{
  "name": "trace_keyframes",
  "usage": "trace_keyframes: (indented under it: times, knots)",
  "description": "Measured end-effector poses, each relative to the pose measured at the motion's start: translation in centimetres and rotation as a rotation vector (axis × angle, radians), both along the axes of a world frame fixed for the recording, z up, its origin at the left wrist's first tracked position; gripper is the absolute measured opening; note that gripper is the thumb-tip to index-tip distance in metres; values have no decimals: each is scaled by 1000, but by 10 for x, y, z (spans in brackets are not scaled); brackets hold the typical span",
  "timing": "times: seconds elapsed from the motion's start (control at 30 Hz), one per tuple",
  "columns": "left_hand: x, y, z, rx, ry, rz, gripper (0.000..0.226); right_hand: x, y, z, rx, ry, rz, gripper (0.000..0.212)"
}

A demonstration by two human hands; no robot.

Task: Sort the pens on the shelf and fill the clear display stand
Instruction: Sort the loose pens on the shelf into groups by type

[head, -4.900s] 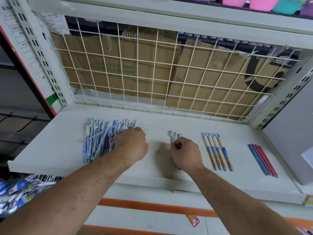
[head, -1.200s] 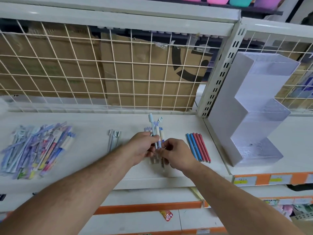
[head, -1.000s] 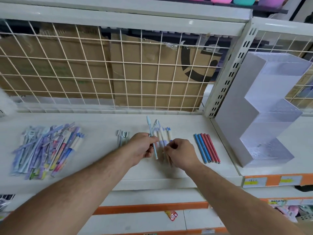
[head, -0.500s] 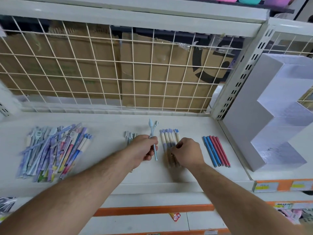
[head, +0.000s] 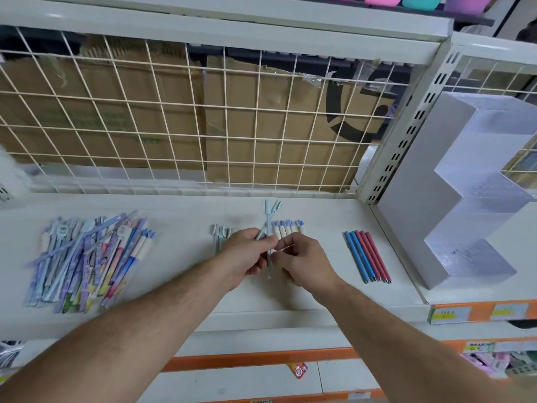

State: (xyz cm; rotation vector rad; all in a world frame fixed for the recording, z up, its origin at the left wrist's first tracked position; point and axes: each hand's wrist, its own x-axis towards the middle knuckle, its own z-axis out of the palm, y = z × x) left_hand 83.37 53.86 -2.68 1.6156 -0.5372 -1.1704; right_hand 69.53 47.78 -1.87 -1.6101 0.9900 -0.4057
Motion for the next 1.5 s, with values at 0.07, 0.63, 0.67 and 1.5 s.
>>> trace_keyframes:
  times: [0.07,0.63,0.67,1.5]
  knots:
    - [-1,1,1,-4,-3,15,14,-1,5,2,3,-1,43,23]
    - [46,53,9,112,-139,326,24,52,47,0,0,12,62,15]
    - [52,58,10,128,-168,354,25,55,50,-1,-8,36,76,14]
    - [82,84,-6,284,-746,-101,25,82,68,-13,-305,243,-21,4]
